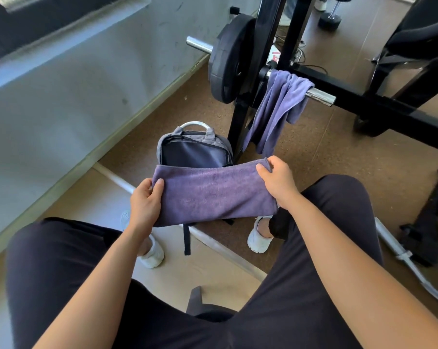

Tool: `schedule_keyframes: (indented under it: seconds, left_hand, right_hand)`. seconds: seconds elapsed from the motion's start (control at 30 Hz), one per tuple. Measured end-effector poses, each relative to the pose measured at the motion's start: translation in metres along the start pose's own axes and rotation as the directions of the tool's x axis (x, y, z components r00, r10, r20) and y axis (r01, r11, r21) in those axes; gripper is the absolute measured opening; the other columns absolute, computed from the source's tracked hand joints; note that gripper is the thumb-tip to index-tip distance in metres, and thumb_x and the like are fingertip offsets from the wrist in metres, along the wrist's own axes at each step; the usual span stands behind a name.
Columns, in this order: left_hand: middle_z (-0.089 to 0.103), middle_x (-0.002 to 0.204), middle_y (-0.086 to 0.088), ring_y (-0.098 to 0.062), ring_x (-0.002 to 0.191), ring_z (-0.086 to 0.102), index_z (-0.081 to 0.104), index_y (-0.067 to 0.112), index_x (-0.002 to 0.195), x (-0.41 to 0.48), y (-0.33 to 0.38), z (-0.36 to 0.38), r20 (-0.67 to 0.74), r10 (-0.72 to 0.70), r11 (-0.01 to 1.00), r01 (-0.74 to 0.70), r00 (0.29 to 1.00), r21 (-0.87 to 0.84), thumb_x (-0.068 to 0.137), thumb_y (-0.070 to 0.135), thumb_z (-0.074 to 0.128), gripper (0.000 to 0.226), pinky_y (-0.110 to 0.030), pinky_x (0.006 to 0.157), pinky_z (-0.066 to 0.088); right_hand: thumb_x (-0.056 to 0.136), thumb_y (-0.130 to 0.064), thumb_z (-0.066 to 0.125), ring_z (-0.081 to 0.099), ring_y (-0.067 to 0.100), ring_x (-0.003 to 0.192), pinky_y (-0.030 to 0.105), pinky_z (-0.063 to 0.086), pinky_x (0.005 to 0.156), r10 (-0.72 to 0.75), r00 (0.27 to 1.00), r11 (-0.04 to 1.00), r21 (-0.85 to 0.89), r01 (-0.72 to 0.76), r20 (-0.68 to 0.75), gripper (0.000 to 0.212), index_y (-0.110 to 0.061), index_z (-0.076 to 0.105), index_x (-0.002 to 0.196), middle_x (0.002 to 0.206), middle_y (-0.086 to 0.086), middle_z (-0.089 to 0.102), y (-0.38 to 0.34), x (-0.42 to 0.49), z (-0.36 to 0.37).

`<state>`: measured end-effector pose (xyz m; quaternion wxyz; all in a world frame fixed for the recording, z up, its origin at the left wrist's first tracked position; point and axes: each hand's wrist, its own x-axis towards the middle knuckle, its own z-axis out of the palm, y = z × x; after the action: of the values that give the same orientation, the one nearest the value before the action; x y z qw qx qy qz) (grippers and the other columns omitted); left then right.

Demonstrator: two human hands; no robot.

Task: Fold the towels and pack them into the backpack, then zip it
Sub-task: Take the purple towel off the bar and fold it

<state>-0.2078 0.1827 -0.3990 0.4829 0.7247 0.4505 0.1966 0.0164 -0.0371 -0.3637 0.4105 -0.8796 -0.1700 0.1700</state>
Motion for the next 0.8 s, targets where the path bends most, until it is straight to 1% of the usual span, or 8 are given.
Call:
schedule_keyframes:
  seconds: [0.17,0.27,0.37,0.43,0.53,0.63,0.7,0.8]
  left_hand:
    - [0.047,0.072,0.002,-0.009,0.064,0.041,0.052,0.005,0.082,-0.015,0.017,0.008,0.047,0.053,0.997,-0.051,0.997,-0.055,0.104,0.029,0.056,0.033,-0.030,0.062,0.037]
    - [0.049,0.074,0.001,-0.007,0.067,0.044,0.053,0.004,0.085,-0.030,0.028,0.021,0.109,0.127,0.987,-0.115,0.986,-0.111,0.104,0.027,0.057,0.029,-0.029,0.064,0.040]
    - [0.054,0.076,0.006,-0.005,0.069,0.049,0.058,0.010,0.090,-0.042,0.034,0.034,0.163,0.191,0.975,-0.168,0.968,-0.146,0.100,0.031,0.058,0.024,-0.026,0.067,0.043]
    - [0.055,0.075,0.012,-0.005,0.069,0.050,0.058,0.015,0.090,-0.045,0.035,0.040,0.170,0.203,0.972,-0.178,0.964,-0.156,0.096,0.035,0.056,0.022,-0.026,0.068,0.044]
    - [0.057,0.075,0.020,-0.002,0.071,0.054,0.057,0.020,0.090,-0.049,0.038,0.048,0.212,0.235,0.966,-0.203,0.949,-0.160,0.101,0.029,0.057,0.014,-0.028,0.071,0.046]
    - [0.063,0.082,0.009,-0.017,0.080,0.064,0.058,0.020,0.093,-0.054,0.042,0.053,0.259,0.254,0.959,-0.207,0.932,-0.194,0.101,0.030,0.059,0.013,-0.040,0.076,0.054]
    - [0.064,0.087,0.001,-0.028,0.087,0.067,0.058,0.019,0.097,-0.056,0.047,0.054,0.260,0.242,0.958,-0.188,0.935,-0.216,0.098,0.038,0.058,0.019,-0.050,0.080,0.056]
    - [0.065,0.093,-0.001,-0.026,0.089,0.066,0.059,0.021,0.102,-0.059,0.052,0.050,0.308,0.246,0.941,-0.152,0.919,-0.301,0.092,0.039,0.059,0.021,-0.046,0.081,0.055]
  right_hand:
    - [0.102,-0.025,0.053,0.060,0.021,0.093,0.032,0.045,0.072,0.037,0.999,0.989,0.144,-0.042,0.040,0.016,-0.011,0.060,0.107,0.100,0.007,0.064,-0.005,-0.009,0.007]
    - [0.101,-0.025,0.056,0.061,0.018,0.094,0.028,0.046,0.071,0.022,0.995,0.971,0.235,-0.043,0.093,0.017,-0.011,0.060,0.110,0.102,0.006,0.065,-0.013,-0.022,0.018]
    - [0.100,-0.023,0.059,0.059,0.011,0.091,0.026,0.047,0.075,-0.039,0.979,0.952,0.305,-0.025,0.201,0.013,-0.014,0.059,0.109,0.100,0.003,0.064,-0.024,-0.035,0.030]
    - [0.100,-0.023,0.060,0.059,0.013,0.092,0.030,0.048,0.080,-0.057,0.970,0.939,0.343,-0.029,0.238,0.014,-0.011,0.059,0.109,0.103,0.010,0.066,-0.027,-0.039,0.038]
    - [0.101,-0.021,0.059,0.062,0.014,0.098,0.034,0.049,0.088,-0.057,0.958,0.901,0.429,-0.072,0.282,0.016,-0.009,0.061,0.112,0.108,0.013,0.068,-0.032,-0.043,0.048]
    - [0.103,-0.018,0.056,0.064,0.016,0.102,0.034,0.050,0.091,-0.049,0.933,0.847,0.510,-0.150,0.356,0.021,-0.004,0.059,0.118,0.114,0.020,0.068,-0.038,-0.049,0.056]
    - [0.104,-0.019,0.054,0.064,0.016,0.099,0.034,0.050,0.089,-0.062,0.926,0.824,0.543,-0.164,0.373,0.022,-0.003,0.058,0.117,0.107,0.018,0.068,-0.042,-0.051,0.058]
    - [0.102,-0.023,0.058,0.065,0.014,0.098,0.027,0.052,0.086,-0.090,0.910,0.776,0.601,-0.191,0.405,0.029,0.000,0.056,0.120,0.105,0.010,0.067,-0.046,-0.053,0.054]
